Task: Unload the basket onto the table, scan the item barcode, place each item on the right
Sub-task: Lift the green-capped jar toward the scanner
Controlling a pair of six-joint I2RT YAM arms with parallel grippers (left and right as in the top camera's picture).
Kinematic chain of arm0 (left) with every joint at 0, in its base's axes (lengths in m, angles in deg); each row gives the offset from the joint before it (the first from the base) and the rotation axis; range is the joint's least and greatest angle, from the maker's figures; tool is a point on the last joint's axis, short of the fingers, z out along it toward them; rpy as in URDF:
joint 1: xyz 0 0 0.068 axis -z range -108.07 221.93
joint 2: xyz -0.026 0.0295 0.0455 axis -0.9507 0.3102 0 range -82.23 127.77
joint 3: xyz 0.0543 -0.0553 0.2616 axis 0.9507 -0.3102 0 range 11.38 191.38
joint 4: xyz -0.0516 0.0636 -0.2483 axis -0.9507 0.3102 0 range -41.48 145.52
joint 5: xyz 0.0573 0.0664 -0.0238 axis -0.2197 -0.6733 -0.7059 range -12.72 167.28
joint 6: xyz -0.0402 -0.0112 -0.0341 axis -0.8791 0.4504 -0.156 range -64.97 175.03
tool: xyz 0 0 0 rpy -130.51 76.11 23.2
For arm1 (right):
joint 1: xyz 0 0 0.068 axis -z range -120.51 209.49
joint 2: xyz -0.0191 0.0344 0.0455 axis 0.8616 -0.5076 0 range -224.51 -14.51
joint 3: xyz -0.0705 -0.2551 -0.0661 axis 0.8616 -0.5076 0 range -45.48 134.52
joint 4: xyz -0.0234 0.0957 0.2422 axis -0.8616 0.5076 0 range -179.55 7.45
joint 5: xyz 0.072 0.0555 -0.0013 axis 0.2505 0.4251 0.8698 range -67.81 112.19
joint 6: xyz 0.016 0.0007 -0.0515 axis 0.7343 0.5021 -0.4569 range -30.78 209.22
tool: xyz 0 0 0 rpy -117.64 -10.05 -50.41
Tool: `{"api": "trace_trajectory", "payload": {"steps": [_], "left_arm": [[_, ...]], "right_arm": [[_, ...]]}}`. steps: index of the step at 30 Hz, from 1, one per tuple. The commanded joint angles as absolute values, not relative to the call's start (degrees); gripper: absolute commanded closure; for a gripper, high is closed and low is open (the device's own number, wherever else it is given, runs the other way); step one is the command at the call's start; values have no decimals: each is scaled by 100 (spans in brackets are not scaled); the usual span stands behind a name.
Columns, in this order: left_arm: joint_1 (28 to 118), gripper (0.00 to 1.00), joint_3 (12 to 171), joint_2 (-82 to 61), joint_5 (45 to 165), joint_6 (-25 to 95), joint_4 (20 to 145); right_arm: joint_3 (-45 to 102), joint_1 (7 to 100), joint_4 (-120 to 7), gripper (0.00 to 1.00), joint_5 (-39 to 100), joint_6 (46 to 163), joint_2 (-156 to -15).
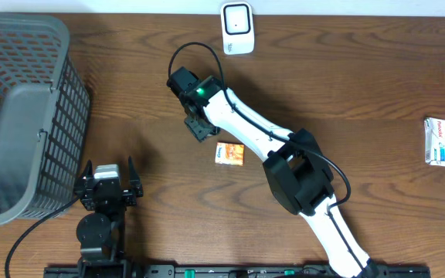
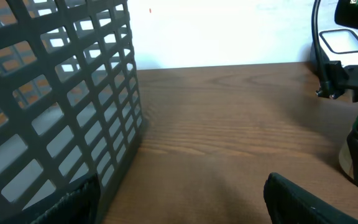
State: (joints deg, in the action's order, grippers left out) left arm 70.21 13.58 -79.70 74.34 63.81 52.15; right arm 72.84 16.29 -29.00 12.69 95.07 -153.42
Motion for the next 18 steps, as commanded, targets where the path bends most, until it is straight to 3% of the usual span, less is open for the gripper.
{"api": "trace_trajectory", "payload": {"steps": [1,3,9,18], "left_arm": [[7039,15,1236,-7986,7382,6328,5399],[7039,16,1236,-7986,7384,6328,5399],[7039,15,1236,-7986,7384,6328,5399],[7039,15,1233,-7986,7384,6328,5399]], "right_arm": [[7466,1570,-2423,11,1250,9721,-15357],[7844,1557,-1979,1,1263,10067,-15355],[8867,1610,-1435,1,1986,10998,-15355],[8703,1870,-1538,1,2163,10683,-15388]]}}
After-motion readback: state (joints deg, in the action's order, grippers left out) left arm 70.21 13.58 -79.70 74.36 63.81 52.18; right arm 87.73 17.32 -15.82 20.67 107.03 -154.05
